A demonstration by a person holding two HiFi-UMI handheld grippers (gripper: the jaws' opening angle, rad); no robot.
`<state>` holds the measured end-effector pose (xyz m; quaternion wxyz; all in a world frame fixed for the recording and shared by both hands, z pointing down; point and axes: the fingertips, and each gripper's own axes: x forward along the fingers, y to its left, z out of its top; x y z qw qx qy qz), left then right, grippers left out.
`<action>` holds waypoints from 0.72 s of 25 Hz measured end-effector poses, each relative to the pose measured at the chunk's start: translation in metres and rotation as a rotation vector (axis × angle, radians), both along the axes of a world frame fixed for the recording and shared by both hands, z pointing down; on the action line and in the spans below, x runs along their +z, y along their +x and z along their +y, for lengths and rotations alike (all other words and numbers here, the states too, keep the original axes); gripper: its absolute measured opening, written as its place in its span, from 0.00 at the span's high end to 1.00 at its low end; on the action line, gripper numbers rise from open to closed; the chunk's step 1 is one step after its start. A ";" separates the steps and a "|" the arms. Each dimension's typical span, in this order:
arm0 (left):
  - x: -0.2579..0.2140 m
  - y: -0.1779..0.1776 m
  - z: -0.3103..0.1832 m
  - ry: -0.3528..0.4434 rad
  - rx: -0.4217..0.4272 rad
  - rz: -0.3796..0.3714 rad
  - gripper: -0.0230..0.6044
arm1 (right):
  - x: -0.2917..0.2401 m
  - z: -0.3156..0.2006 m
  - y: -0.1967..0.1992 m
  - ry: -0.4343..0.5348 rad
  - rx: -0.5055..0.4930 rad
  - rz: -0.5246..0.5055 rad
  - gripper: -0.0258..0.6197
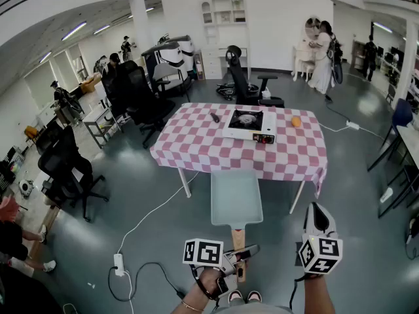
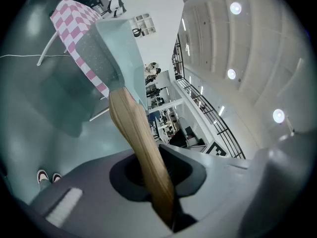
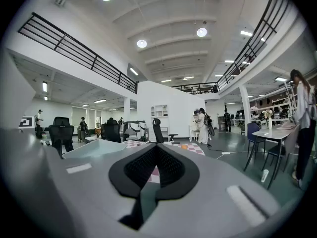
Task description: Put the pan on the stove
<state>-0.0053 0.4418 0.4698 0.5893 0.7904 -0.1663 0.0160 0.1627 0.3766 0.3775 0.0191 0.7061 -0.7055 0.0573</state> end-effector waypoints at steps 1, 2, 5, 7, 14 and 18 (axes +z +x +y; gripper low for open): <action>0.000 -0.001 -0.001 0.002 -0.002 0.001 0.89 | 0.000 0.000 -0.001 -0.001 -0.004 0.003 0.95; -0.001 -0.001 -0.001 0.004 -0.003 0.002 0.89 | 0.000 0.000 -0.002 -0.002 -0.006 0.006 0.95; 0.000 -0.004 -0.002 0.001 -0.004 0.002 0.89 | 0.000 0.000 -0.005 -0.002 -0.006 0.007 0.95; 0.000 -0.007 -0.002 0.001 -0.002 0.000 0.90 | 0.000 0.001 -0.006 -0.001 0.000 0.003 0.95; 0.005 -0.020 -0.004 -0.001 0.009 -0.014 0.89 | 0.010 -0.003 -0.004 -0.005 0.053 -0.076 0.95; 0.009 -0.028 -0.010 0.010 0.013 -0.017 0.89 | 0.015 -0.003 -0.009 -0.011 0.061 -0.066 0.95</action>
